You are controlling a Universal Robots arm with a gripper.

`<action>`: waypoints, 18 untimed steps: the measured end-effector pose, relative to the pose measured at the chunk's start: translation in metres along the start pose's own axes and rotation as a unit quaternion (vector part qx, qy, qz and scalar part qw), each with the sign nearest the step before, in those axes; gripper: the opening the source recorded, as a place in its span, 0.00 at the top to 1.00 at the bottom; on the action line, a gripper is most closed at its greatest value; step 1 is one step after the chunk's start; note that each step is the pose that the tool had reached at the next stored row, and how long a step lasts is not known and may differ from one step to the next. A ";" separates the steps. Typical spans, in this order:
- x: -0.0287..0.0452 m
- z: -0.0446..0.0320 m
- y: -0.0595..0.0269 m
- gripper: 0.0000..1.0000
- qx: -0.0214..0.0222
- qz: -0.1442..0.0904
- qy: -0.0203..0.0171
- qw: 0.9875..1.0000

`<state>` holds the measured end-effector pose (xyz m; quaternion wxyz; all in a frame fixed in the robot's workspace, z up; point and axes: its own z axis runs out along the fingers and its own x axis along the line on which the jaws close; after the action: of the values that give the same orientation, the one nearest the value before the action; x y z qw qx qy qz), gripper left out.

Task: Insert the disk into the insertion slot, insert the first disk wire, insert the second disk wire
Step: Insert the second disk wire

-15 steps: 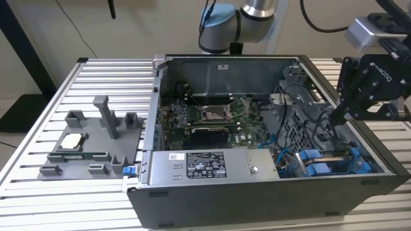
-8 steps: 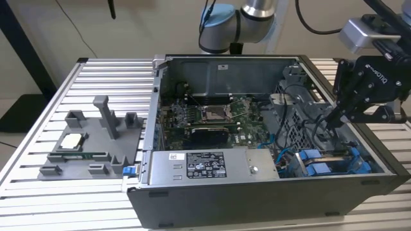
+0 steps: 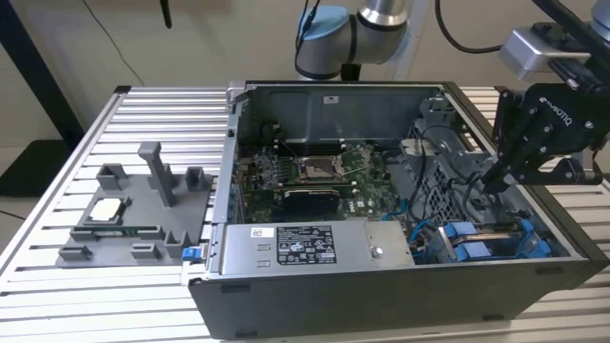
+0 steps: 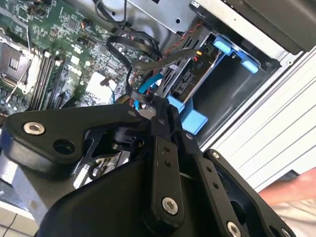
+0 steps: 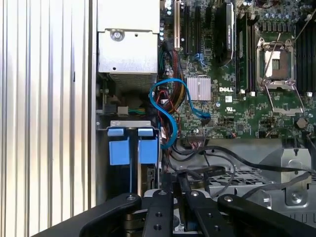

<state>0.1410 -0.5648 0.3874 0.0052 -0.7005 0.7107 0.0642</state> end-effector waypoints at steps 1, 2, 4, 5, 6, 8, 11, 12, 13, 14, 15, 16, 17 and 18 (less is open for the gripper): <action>0.0000 0.0000 0.0003 0.84 0.001 0.000 0.000 1.000; 0.0000 0.0003 0.0010 0.84 0.005 -0.001 -0.001 1.000; 0.0002 0.0011 0.0022 0.84 0.013 -0.001 -0.001 1.000; 0.0002 0.0011 0.0021 0.84 0.014 -0.001 -0.001 1.000; 0.0002 0.0011 0.0021 0.84 0.014 -0.001 -0.001 1.000; 0.0002 0.0013 0.0021 0.84 0.014 -0.002 -0.001 1.000; 0.0005 0.0048 0.0019 0.84 0.016 -0.002 -0.001 1.000; 0.0007 0.0064 0.0019 0.84 0.016 -0.002 -0.001 1.000; 0.0008 0.0080 0.0019 0.84 0.017 -0.002 -0.001 1.000; 0.0010 0.0094 0.0018 0.84 0.017 -0.002 -0.001 1.000; 0.0011 0.0107 0.0018 0.84 0.018 -0.002 -0.001 1.000; 0.0012 0.0120 0.0018 0.84 0.018 -0.002 -0.001 1.000; 0.0013 0.0133 0.0018 0.84 0.018 -0.002 -0.001 1.000; 0.0015 0.0145 0.0018 0.84 0.019 -0.002 -0.001 1.000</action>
<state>0.1379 -0.5648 0.3730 0.0193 -0.7016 0.7104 0.0517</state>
